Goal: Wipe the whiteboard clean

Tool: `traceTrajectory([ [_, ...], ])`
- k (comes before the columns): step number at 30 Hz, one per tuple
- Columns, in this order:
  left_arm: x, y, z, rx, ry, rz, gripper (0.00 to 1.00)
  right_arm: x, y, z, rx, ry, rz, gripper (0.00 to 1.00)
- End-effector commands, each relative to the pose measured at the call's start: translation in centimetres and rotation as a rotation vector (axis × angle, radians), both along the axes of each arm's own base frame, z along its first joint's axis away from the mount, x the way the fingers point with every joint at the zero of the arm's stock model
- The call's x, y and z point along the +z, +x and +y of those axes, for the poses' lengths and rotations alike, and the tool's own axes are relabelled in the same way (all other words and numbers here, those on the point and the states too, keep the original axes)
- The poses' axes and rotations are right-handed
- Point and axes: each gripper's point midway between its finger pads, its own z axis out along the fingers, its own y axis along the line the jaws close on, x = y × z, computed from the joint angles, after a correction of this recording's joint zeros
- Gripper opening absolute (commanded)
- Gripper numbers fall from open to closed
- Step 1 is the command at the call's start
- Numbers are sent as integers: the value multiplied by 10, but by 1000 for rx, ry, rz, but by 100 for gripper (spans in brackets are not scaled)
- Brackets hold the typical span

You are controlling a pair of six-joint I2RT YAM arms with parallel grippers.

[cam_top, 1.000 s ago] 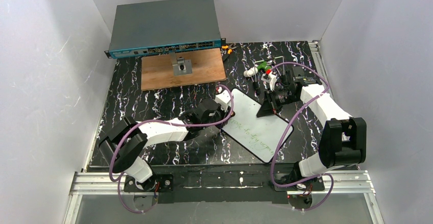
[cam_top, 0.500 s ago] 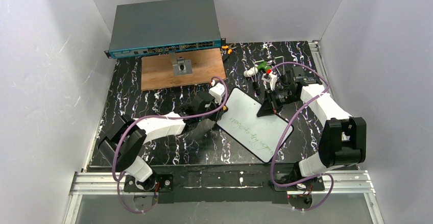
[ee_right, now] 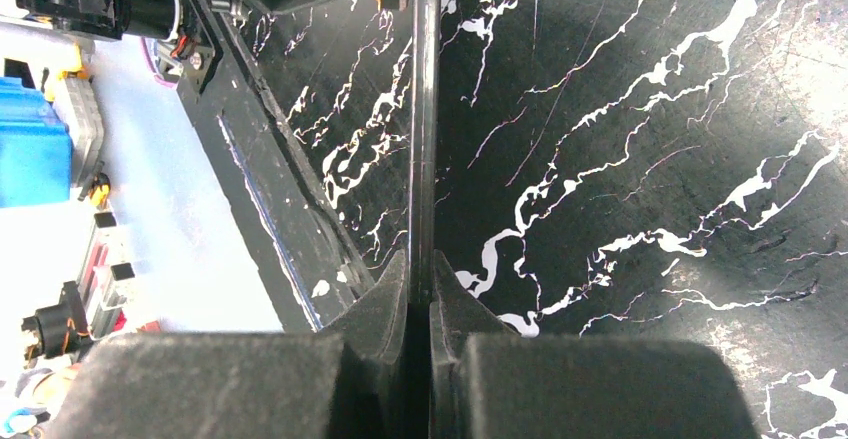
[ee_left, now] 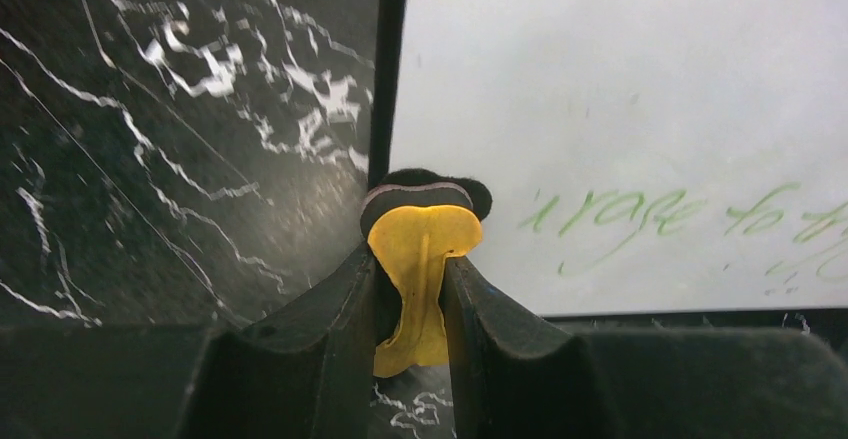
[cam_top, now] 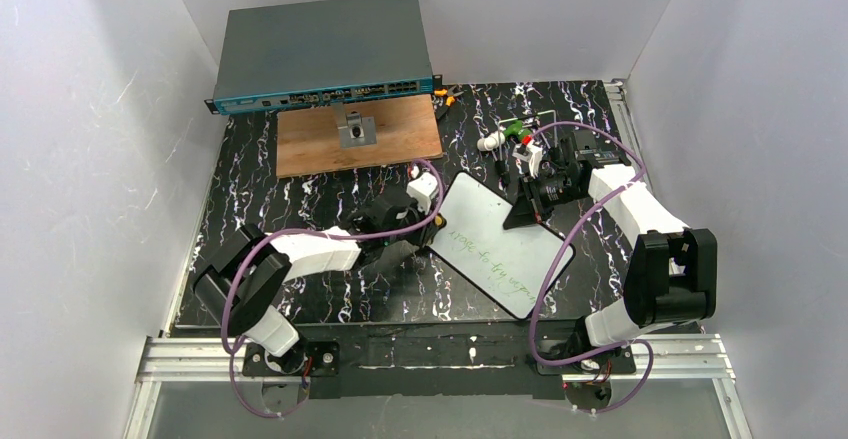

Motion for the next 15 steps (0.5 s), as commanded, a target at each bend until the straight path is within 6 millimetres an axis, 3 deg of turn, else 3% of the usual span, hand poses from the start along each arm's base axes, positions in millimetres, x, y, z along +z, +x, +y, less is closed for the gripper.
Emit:
traceTrajectory([
  [1, -28, -27, 10, -28, 43, 63, 0, 22, 3, 14, 66, 95, -67, 1],
  [8, -47, -48, 15, -43, 83, 79, 0, 21, 3, 13, 66, 89, -70, 1],
  [15, -18, -39, -4, -63, 40, 17, 0, 21, 3, 13, 67, 89, -69, 1],
])
